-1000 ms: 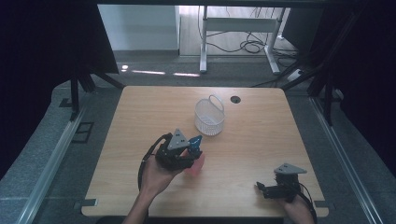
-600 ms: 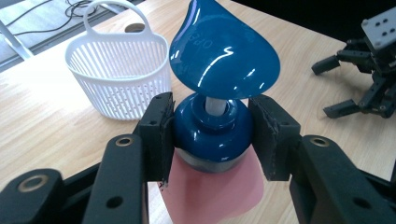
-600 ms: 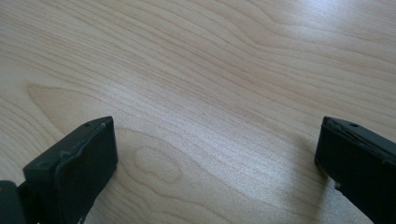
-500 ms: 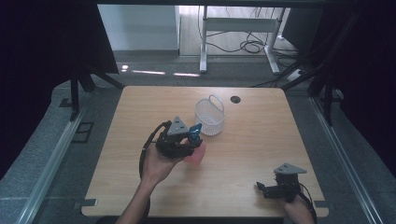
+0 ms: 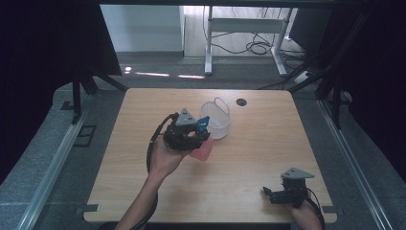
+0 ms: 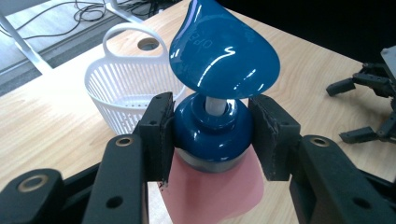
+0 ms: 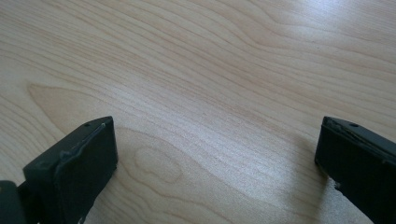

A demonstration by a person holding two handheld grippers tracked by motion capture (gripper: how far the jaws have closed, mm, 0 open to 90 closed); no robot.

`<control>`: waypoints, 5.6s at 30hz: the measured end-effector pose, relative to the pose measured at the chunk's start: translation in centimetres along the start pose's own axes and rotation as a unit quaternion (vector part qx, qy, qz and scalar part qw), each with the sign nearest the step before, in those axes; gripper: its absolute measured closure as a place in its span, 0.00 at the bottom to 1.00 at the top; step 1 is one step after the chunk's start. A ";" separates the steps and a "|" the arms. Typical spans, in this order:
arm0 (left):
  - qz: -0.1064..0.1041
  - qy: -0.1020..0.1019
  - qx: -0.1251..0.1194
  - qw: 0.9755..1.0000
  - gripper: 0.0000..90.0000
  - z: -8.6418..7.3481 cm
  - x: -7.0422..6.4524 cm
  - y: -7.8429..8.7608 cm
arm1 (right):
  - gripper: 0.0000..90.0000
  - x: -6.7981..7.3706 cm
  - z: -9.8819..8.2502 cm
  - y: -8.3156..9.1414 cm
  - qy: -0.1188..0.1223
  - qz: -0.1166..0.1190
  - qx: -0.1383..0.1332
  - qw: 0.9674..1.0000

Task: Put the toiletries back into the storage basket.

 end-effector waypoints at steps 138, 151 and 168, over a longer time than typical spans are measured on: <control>0.095 0.074 0.014 0.993 0.59 3.7 6.7 -15.0 | 0.00 0.4 0.2 -0.2 0.009 0.010 0.000 1.000; 0.080 0.102 0.008 0.992 0.58 3.0 7.4 -15.0 | 0.00 0.4 0.2 -0.2 0.010 0.010 0.000 1.000; 0.082 0.097 0.017 0.992 0.50 2.7 7.4 -15.1 | 0.00 0.5 0.2 -0.2 0.012 0.011 0.000 1.000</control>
Point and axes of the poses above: each handheld gripper's, and its own axes: y roughly backward along the jaws, z roughly out of its top, x roughly to its left, the point moved 6 cm from there along -y, roughly forward along the jaws, and after that the axes turned 5 degrees about x, right-handed, at the moved point
